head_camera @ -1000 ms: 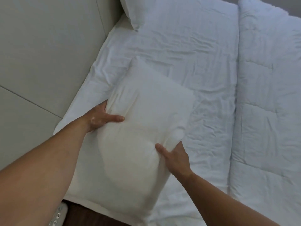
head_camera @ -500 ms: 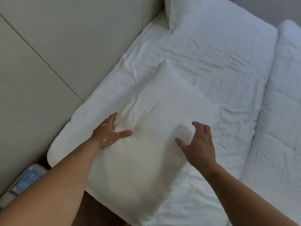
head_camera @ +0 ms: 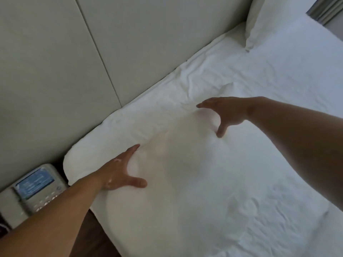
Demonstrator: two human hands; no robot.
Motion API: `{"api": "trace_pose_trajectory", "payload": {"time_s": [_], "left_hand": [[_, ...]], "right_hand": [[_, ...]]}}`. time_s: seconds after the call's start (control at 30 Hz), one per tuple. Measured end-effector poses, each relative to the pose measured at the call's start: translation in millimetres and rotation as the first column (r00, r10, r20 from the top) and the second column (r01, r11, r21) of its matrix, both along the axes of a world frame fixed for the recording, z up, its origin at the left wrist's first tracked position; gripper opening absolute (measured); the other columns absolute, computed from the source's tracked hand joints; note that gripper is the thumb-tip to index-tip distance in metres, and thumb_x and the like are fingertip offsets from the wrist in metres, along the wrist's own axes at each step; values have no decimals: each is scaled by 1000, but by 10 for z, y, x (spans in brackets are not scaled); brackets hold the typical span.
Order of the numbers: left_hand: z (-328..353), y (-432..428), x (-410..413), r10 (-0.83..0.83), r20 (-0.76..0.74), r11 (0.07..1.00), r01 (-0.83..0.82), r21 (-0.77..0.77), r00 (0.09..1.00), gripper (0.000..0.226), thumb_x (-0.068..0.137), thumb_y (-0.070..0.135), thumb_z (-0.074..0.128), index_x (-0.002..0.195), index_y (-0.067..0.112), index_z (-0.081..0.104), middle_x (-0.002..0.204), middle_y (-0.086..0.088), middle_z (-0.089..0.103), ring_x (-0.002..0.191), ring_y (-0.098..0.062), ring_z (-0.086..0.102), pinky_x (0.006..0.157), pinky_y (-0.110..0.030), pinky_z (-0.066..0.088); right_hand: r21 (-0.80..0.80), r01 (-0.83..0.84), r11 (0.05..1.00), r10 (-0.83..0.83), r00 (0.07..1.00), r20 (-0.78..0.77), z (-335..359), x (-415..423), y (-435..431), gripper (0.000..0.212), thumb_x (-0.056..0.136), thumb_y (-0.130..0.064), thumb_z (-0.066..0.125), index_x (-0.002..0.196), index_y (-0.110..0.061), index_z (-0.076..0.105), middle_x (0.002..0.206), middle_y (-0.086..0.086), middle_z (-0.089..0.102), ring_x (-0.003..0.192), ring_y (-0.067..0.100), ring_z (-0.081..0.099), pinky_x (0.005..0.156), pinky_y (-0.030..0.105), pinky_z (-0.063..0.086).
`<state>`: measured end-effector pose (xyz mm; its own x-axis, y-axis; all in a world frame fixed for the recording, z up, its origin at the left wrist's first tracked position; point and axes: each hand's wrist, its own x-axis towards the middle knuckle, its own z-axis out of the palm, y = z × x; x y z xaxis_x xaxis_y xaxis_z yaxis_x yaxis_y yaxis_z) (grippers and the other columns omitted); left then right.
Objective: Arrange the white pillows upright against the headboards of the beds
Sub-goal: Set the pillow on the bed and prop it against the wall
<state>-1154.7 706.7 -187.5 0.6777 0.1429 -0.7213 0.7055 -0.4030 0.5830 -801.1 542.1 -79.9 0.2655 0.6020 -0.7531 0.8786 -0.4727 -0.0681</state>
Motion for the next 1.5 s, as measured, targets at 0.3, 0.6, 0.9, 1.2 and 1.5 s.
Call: {"api": "trace_pose_trajectory", "payload": {"time_s": [0.3, 0.6, 0.9, 1.2, 1.5], "left_hand": [[-240, 168, -203, 57, -59, 995, -62, -81, 997, 140, 38, 78, 89, 154, 55, 14, 142, 16, 56, 127, -13, 55, 111, -37, 43], [-230, 190, -233, 81, -76, 995, -85, -60, 994, 107, 41, 74, 90, 136, 48, 49, 124, 23, 65, 115, -6, 62, 107, -37, 48], [355, -153, -462, 174, -5, 983, -173, 68, 985, 79, 51, 55, 95, 121, 34, 65, 113, 18, 73, 107, -5, 67, 98, -27, 53], [1423, 417, -264, 171, 168, 916, -220, 335, 971, 59, 57, 50, 93, 109, 34, 69, 100, 15, 77, 97, -11, 71, 88, -34, 55], [1982, 1103, -102, 150, 209, 759, -248, 603, 966, 73, 66, 42, 93, 131, 21, 65, 123, -8, 73, 113, -32, 66, 84, -36, 46]], "right_hand": [[-327, -209, 922, 245, 967, 72, -605, 176, 575, 147, 44, -53, 95, 161, -36, 7, 169, -9, 12, 156, 20, 2, 122, 52, 16], [-227, -111, 968, 144, 980, 136, -878, 78, 426, 96, 21, -67, 87, 110, -45, 57, 89, -19, 64, 105, 24, 59, 92, 44, 38], [-28, -188, 982, 189, 960, 207, -114, 16, 139, 48, 47, -58, 85, 85, -34, 68, 73, -16, 68, 83, 11, 58, 90, 39, 38], [219, -196, 956, 117, 938, 327, 868, 158, 664, 55, 52, -59, 87, 99, -36, 68, 88, -12, 69, 95, 21, 60, 90, 40, 39], [409, -181, 895, 17, 927, 374, 1130, 229, 1367, 63, 48, -56, 91, 104, -35, 72, 81, -8, 65, 88, 23, 46, 82, 40, 32]]}}
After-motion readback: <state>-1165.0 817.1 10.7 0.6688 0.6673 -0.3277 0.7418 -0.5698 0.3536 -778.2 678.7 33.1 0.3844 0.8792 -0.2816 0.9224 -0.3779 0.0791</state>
